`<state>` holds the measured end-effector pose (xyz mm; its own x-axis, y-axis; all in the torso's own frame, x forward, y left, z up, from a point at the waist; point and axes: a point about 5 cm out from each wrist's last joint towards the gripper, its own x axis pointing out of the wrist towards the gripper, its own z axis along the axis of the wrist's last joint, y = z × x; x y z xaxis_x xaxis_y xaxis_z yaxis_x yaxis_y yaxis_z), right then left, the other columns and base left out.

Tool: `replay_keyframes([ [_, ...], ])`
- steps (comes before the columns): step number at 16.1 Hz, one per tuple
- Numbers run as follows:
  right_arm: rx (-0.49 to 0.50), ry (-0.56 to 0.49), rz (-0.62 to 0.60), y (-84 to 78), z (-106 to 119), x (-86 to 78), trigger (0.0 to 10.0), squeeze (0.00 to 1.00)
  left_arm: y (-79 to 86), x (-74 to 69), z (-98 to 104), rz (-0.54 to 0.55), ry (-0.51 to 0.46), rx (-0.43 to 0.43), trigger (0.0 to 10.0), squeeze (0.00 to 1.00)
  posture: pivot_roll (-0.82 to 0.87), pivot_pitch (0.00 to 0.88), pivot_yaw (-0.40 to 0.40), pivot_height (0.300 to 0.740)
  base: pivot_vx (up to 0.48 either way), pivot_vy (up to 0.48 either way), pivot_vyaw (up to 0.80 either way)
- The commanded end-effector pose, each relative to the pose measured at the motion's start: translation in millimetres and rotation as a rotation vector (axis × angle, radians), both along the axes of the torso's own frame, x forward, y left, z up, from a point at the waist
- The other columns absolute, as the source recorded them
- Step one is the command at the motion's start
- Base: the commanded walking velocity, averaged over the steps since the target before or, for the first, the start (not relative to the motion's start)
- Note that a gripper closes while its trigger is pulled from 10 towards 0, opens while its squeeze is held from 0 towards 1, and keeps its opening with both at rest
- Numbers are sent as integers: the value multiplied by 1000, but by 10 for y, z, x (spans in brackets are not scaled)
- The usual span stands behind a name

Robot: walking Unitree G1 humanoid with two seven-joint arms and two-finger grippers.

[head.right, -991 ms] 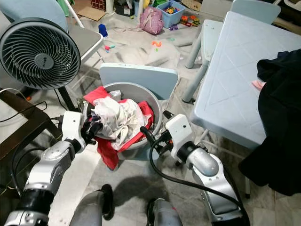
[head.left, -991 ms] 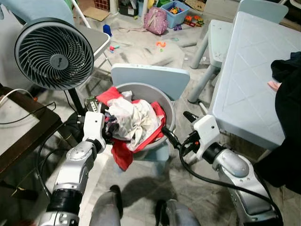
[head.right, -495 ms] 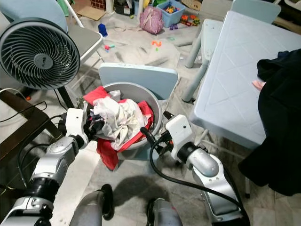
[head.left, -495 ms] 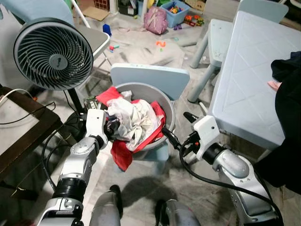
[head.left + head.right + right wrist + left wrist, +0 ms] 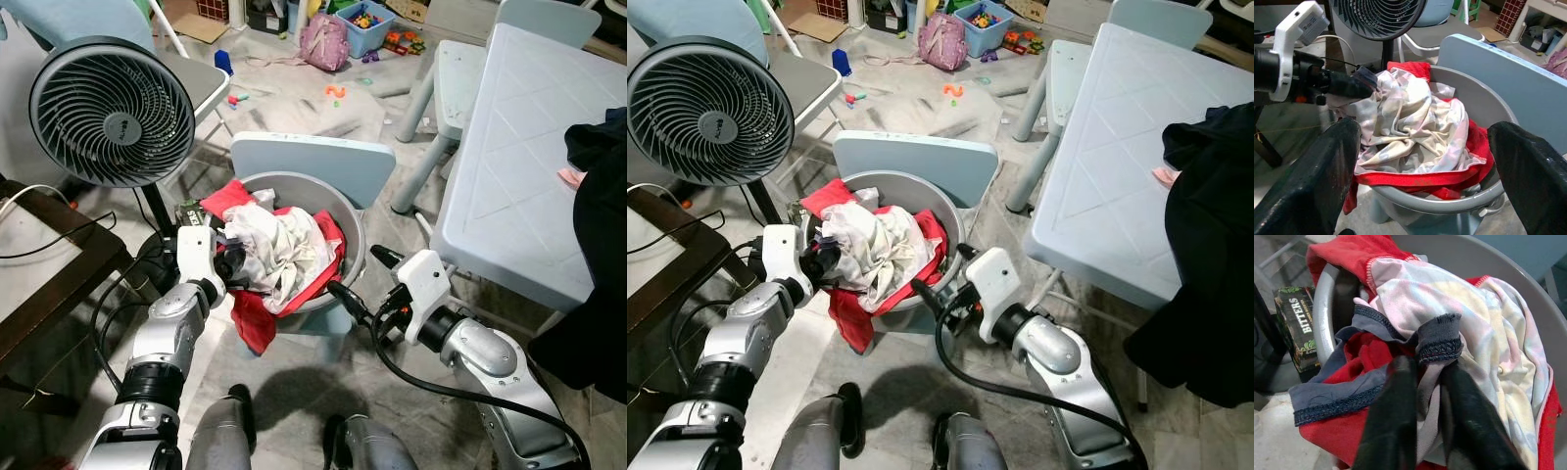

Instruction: Hang hanger

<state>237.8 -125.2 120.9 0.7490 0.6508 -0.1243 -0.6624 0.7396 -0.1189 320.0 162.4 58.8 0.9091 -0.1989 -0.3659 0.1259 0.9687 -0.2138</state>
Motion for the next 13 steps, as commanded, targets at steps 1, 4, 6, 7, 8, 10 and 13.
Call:
replay_keyframes([
  [1, -11, 3, 17, -5, 7, -34, 10000, 0, 13, 8, -25, 22, 14, -1, 0, 0, -109, 160, -101, 740, 0, 0, 0],
  [4, -18, 2, 21, -4, 0, -22, 10000, 0, 56, 22, -35, 69, 20, -2, 0, 0, -106, 150, -102, 740, 0, 0, 0],
  [6, -21, 0, 24, -1, -3, -9, 10000, 0, 52, 27, -48, 70, 25, 5, 0, 0, -101, 140, -101, 740, 0, 0, 0],
  [7, -22, -3, 27, 7, -5, -3, 10000, 0, 52, 28, -56, 72, 26, 20, 0, 0, -100, 137, -101, 740, 0, 0, 0],
  [8, -24, -6, 29, 13, -8, 7, 10000, 0, 59, 36, -53, 75, 20, 39, 0, 0, -96, 130, -100, 740, 0, 0, 0],
  [10, -24, -12, 30, 22, -9, 30, 10000, 0, 78, 69, 0, 86, -16, 83, 0, 0, -90, 122, -98, 740, 0, 0, 0],
  [13, -15, -36, 14, 67, -5, 116, 10000, 0, 104, 181, 229, 81, -163, 198, 0, 0, -67, 98, -89, 740, 0, 0, 0],
])
